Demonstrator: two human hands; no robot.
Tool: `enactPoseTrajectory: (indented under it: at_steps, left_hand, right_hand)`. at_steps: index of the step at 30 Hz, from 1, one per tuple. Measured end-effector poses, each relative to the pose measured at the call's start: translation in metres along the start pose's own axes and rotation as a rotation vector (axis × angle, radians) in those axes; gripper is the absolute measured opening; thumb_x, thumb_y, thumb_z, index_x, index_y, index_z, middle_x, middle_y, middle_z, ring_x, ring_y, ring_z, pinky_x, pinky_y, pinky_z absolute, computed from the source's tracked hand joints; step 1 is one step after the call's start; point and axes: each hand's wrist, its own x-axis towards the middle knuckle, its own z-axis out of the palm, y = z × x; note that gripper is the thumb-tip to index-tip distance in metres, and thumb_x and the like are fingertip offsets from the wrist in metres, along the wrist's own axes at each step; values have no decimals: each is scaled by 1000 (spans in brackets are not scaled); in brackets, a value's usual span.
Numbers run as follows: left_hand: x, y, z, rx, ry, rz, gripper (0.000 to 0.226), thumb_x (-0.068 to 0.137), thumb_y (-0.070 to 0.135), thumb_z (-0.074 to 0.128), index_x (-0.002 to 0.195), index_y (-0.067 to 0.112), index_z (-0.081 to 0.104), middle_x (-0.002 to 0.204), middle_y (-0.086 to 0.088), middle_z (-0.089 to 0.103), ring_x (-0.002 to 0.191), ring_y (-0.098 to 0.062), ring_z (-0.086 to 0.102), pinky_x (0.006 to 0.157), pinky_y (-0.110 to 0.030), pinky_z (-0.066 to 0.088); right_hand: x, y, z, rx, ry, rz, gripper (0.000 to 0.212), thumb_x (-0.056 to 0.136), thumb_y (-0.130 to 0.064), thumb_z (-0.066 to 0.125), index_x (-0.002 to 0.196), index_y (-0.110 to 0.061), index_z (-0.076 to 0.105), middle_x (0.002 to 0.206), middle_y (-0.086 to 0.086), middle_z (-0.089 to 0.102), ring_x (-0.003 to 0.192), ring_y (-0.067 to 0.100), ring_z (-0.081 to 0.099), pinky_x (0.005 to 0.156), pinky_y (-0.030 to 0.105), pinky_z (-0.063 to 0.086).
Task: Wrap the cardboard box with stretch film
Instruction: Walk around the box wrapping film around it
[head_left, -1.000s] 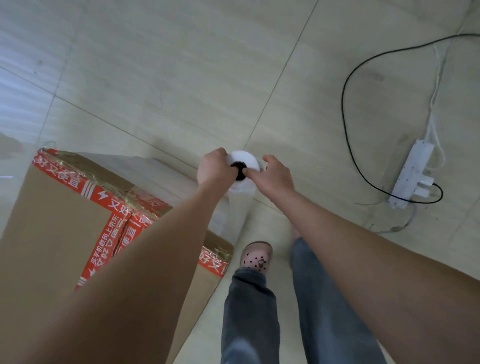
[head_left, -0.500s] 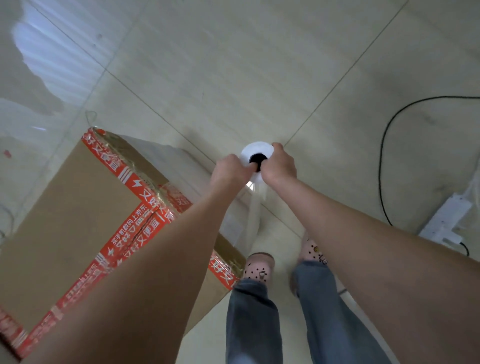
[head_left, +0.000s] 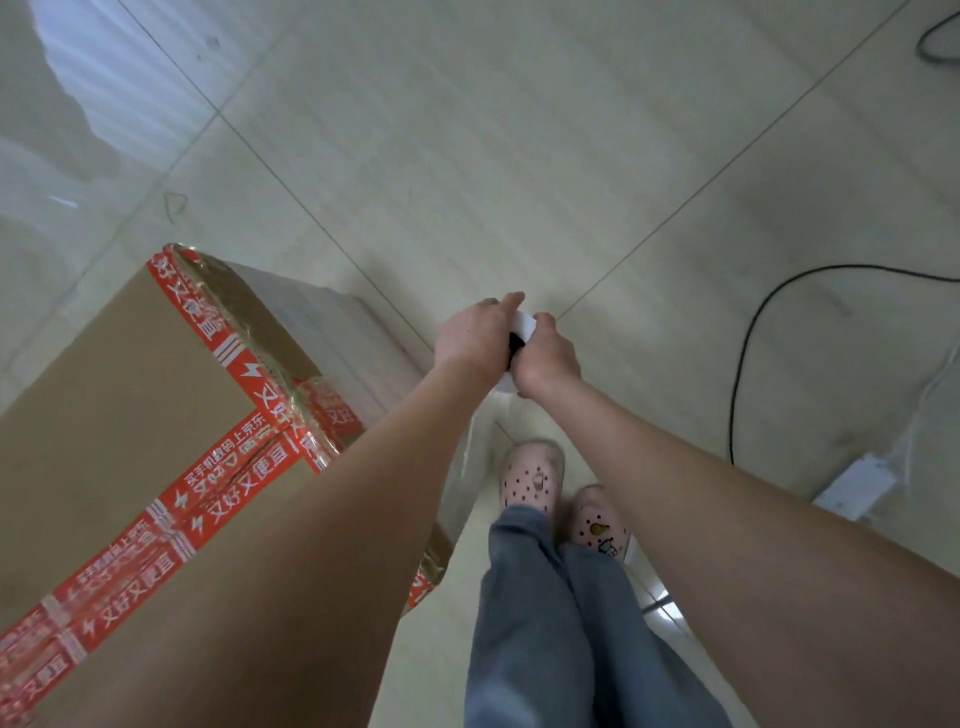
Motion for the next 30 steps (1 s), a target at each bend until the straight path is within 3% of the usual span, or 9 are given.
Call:
enactPoseTrajectory:
  at_steps: [4, 10, 13, 18, 22, 26, 30]
  left_hand:
    - [13, 6, -7, 163, -21, 51, 33, 88, 11, 50, 120, 18, 54, 113, -3, 60, 102, -23, 60, 66, -29, 39]
    - [26, 6, -18, 166, -37, 85, 20, 86, 11, 53, 106, 11, 52, 102, -10, 61, 85, -29, 57, 64, -32, 39]
    - [30, -6, -24, 1, -13, -9, 17, 84, 11, 53, 101, 10, 52, 99, -11, 61, 80, -28, 53, 62, -31, 37]
    - [42, -43, -34, -344, 54, -276, 11, 83, 16, 56, 91, 10, 51, 89, -7, 55, 79, -26, 50, 63, -29, 37]
    - [50, -68, -37, -597, 102, -461, 20, 80, 23, 59, 90, 6, 55, 90, -9, 61, 81, -29, 62, 69, -33, 53]
    - [54, -89, -41, -804, 139, -618, 29, 77, 31, 62, 89, 4, 62, 85, -13, 66, 74, -33, 69, 70, -43, 59]
    - [53, -104, -53, -940, 39, -664, 30, 82, 27, 59, 89, -2, 65, 73, -14, 67, 59, -28, 68, 65, -41, 61]
  right_hand:
    - [5, 1, -2, -22, -9, -15, 31, 93, -20, 36, 123, -16, 41, 116, 14, 57, 96, 33, 57, 83, 48, 54]
    - [18, -5, -19, -216, -43, -56, 39, 90, -19, 44, 128, -19, 45, 114, 9, 61, 100, 32, 58, 76, 32, 43]
    - [24, -19, -24, -229, -7, -64, 42, 88, -25, 49, 130, -23, 49, 115, 4, 62, 100, 29, 58, 74, 31, 41]
    - [32, -51, -13, -142, -9, -94, 31, 81, -33, 60, 108, -17, 55, 95, -1, 59, 84, 23, 53, 63, 30, 37]
    - [39, -75, 4, -115, -39, -117, 38, 82, -37, 61, 114, -18, 53, 99, -1, 58, 84, 21, 52, 60, 28, 36]
    - [47, -99, 25, -60, -67, -119, 39, 84, -36, 59, 116, -16, 51, 107, 4, 62, 88, 25, 60, 77, 38, 53]
    - [55, -123, 38, -109, -37, -125, 43, 90, -25, 51, 132, -15, 43, 122, 11, 58, 108, 32, 58, 87, 36, 48]
